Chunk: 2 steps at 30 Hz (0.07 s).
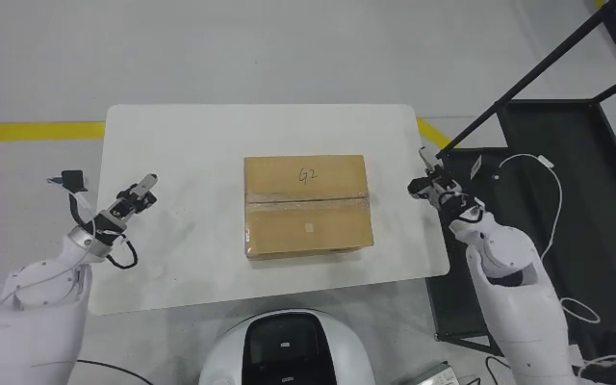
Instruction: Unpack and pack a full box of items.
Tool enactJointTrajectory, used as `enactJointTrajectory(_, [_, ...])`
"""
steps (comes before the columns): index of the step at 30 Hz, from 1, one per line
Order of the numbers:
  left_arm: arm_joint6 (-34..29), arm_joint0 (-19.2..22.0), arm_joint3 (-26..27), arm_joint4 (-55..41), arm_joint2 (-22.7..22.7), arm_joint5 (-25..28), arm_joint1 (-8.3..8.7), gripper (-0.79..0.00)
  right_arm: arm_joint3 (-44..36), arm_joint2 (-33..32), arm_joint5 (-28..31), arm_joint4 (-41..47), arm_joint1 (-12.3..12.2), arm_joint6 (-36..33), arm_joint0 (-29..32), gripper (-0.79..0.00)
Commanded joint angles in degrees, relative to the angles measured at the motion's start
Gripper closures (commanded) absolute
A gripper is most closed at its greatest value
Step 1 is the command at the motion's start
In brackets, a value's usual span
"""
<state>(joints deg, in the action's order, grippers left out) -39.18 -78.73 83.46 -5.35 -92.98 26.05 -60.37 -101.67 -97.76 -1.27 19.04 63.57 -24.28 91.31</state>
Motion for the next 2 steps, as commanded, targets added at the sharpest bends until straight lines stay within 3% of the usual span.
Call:
enactJointTrajectory(1, [0.0,0.1,0.0,0.2,0.1,-0.1,0.01,-0.785,0.3,-0.1,1.3,0.8,0.0,-0.2,0.1,-0.785])
enactJointTrajectory(2, [0.0,0.1,0.0,0.2,0.1,-0.1,0.01,-0.785,0.3,-0.1,1.3,0.8,0.0,-0.2,0.1,-0.785])
